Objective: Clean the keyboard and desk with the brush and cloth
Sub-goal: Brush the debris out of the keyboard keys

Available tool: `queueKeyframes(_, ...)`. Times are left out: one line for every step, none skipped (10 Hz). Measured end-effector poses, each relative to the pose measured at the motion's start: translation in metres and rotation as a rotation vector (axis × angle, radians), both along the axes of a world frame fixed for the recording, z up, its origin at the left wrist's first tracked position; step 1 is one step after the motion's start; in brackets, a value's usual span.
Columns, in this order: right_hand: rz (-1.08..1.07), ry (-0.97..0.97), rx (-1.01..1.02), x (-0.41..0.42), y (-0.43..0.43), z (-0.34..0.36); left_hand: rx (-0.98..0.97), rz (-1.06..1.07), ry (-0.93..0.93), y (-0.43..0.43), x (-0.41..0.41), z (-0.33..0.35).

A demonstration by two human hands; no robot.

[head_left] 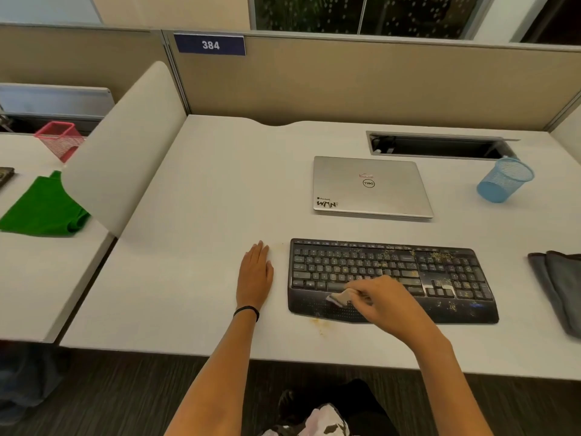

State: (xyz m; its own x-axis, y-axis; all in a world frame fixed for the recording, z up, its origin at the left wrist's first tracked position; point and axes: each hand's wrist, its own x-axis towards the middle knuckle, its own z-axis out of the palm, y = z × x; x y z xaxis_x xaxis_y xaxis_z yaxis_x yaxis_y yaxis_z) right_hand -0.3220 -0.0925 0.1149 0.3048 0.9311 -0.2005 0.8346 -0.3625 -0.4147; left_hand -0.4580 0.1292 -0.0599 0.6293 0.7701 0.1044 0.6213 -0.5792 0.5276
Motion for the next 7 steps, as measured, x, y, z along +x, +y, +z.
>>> queueKeyframes(-0.012,0.066,0.083,-0.006,0.001,0.000,-0.006,0.002,0.000,-0.001,0.000,0.001)
queueKeyframes(-0.025,-0.054,0.069,-0.005,0.001,0.001,-0.014,0.001,0.001,-0.001,0.000,0.001)
queueKeyframes(0.038,-0.054,0.034,-0.012,0.001,0.000,-0.015,-0.002,-0.002,-0.001,-0.001,0.001)
queueKeyframes(0.066,0.001,0.016,-0.016,-0.003,-0.006,-0.010,-0.003,-0.004,-0.001,-0.001,0.001)
queueKeyframes(0.055,0.068,0.025,-0.015,-0.005,0.000,-0.005,-0.004,-0.005,-0.001,-0.001,0.001)
queueKeyframes(0.037,0.031,0.049,-0.013,-0.006,0.003,0.003,-0.004,-0.007,-0.001,-0.001,0.001)
queueKeyframes(0.035,0.025,0.051,-0.013,-0.006,-0.002,0.003,-0.005,-0.001,0.000,-0.001,0.000)
